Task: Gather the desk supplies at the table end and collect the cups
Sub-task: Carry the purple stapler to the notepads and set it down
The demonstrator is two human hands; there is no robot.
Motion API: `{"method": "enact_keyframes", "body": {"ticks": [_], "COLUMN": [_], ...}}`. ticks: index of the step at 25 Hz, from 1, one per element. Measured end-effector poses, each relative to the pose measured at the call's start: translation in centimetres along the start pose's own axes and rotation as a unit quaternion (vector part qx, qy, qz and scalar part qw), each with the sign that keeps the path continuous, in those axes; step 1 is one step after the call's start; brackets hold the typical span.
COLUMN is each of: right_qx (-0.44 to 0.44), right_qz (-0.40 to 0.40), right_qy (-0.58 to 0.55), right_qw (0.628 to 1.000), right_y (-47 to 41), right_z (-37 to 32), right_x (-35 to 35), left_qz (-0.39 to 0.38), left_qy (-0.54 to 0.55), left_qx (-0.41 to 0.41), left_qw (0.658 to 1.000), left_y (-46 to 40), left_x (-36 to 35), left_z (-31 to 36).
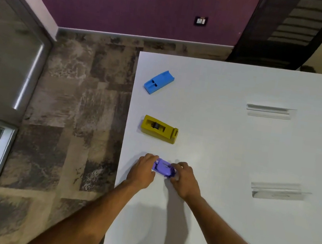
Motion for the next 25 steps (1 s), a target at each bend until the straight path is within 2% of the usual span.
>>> {"method": "enact_keyframes", "body": {"ticks": [3, 6, 11, 17, 22, 25], "right_qx": [0.004, 0.0, -0.003, 0.007, 0.022, 0.031], "right_qz": [-0.004, 0.036, 0.056, 0.091, 0.127, 0.165], "right_qy": [0.04, 0.059, 0.037, -0.043, -0.073, -0.071], "right_qw": [0.999, 0.998, 0.998, 0.995, 0.989, 0.983], "right_y": [-0.9, -1.4, -2.1, 0.3, 5.5, 9.8], "right_z": [-0.7, -0.9, -0.3, 0.3, 2.2, 3.8], "right_x": [-1.5, -1.9, -2.2, 0.4, 5.7, 8.4], "left_qz": [-0.008, 0.003, 0.03, 0.016, -0.013, -0.03], "left_qy": [-0.01, -0.019, 0.029, 0.167, 0.341, 0.357], "left_qx": [-0.003, -0.019, -0.026, -0.012, 0.049, 0.035], "left_qw": [1.0, 1.0, 0.999, 0.986, 0.939, 0.933], "left_y": [-1.3, -2.0, -2.7, -1.0, 2.8, 5.7], "left_x": [-0.4, -0.7, -1.1, -1.9, -2.2, -2.5], "left_z": [-0.7, -0.7, -1.0, -0.1, 4.2, 7.9]}}
Point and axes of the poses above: each hand's wrist, its own y-axis away from the middle knuckle, its own x-axis out of the back of the hand, z = x × y, the point moved 6 cm from there along -y, towards the middle knuckle, and after that the axes turned 15 degrees about y, right-handed, at the moved point
